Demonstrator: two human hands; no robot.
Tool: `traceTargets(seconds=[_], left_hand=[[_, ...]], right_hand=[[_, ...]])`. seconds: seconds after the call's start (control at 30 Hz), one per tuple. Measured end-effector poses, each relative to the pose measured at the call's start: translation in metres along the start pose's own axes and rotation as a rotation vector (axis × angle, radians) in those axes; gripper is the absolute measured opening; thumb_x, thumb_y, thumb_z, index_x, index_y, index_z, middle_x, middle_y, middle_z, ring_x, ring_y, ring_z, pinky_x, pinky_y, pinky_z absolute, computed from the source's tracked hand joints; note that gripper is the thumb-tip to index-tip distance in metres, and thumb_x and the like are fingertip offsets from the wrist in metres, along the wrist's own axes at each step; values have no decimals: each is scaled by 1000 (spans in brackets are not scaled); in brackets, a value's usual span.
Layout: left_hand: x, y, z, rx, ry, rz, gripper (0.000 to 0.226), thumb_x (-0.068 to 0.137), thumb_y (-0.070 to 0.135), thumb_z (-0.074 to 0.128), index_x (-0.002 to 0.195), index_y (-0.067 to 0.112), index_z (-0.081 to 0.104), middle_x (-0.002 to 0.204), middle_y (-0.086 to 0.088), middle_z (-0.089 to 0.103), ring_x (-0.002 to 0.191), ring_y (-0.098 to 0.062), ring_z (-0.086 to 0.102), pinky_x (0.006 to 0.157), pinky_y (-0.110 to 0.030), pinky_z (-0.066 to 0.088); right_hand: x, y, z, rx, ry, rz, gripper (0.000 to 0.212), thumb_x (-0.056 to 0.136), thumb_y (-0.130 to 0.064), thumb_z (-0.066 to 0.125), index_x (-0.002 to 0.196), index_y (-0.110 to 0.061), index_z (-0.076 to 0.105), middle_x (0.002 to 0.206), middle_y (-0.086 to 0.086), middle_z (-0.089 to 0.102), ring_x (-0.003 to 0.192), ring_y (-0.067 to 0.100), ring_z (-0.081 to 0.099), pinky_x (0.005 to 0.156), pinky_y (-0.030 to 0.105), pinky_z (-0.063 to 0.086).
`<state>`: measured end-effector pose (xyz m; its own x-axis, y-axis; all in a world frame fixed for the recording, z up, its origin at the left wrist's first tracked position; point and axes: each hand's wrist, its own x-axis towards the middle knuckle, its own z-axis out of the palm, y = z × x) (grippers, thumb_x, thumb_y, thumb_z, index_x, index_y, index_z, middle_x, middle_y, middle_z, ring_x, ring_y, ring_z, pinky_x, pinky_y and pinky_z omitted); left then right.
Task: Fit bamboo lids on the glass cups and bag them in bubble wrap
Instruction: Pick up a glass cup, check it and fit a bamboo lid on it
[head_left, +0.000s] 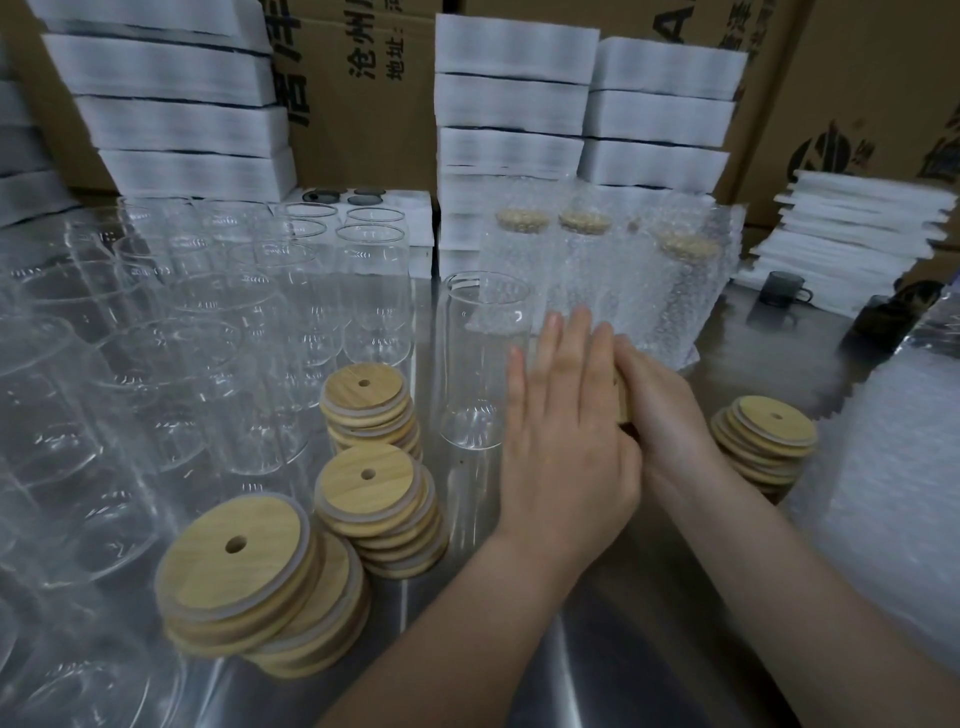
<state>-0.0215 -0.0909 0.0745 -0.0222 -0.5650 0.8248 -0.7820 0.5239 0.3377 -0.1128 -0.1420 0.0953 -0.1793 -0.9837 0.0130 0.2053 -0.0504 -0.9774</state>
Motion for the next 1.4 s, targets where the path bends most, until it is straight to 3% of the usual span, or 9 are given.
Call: traceTargets(seconds=[0.2,0.3,0.43,0.57,0.77,1.03,1.17,1.27,1.4], left_hand=[[-6,0,9,-7,-288,22,64,93,27,15,153,4,20,162,-12,17,151,-22,5,123,-39,3],[-6,-5,10,-15,-342,17,62,95,24,15,154,5,15,163,-12,11,151,-24,0,123,-39,-1],[-4,-8,7,-75,-373,25,64,91,17,17,154,8,15,163,-11,9,151,-24,-2,122,-37,-3],[-6,-5,9,-59,-445,53,68,90,11,25,155,10,2,164,-5,-5,150,-18,-16,120,-31,-15],[-11,3,12,-15,-536,99,72,91,9,31,154,9,-5,164,-5,-12,148,-15,-21,117,-26,-18],[-11,3,14,3,-483,-53,81,90,10,40,154,8,-10,163,-8,-15,149,-18,-20,117,-27,-19],[-9,-4,13,-36,-438,-91,81,89,10,42,154,8,-7,163,-8,-10,150,-17,-16,119,-27,-15],[-7,-8,13,-108,-417,-116,80,90,8,43,154,7,-6,164,-10,-6,150,-17,-12,122,-31,-8],[-2,-11,9,-306,-294,-161,65,95,4,45,154,7,18,158,-11,29,147,-19,24,120,-37,20]], right_hand=[[2,0,-1,6,16,16,65,103,-40,45,43,-37,70,60,-11,71,57,-2,68,51,12,48],[0,1,-2,83,-29,45,63,103,-45,38,62,-22,80,76,3,77,69,9,73,53,14,53],[-6,-4,4,140,-27,103,58,103,-50,33,107,-9,74,104,17,73,99,27,71,87,33,57],[-7,-9,6,186,-27,124,59,103,-53,30,113,-10,70,121,28,64,108,40,66,98,48,52],[1,-11,-1,365,-32,177,53,103,-48,29,106,-10,66,101,19,61,82,33,64,93,51,49],[1,-11,1,531,-116,195,40,98,-27,33,119,-12,63,106,22,62,92,30,61,96,47,49],[-2,-13,3,480,-182,199,36,97,-25,36,111,-10,66,108,21,58,96,27,60,106,42,44],[-2,-10,2,436,-233,184,33,97,-24,40,109,-9,67,95,12,62,88,22,64,88,36,56],[2,-8,-1,406,-296,177,23,87,-27,57,98,-9,65,86,8,64,88,23,65,91,41,56]])
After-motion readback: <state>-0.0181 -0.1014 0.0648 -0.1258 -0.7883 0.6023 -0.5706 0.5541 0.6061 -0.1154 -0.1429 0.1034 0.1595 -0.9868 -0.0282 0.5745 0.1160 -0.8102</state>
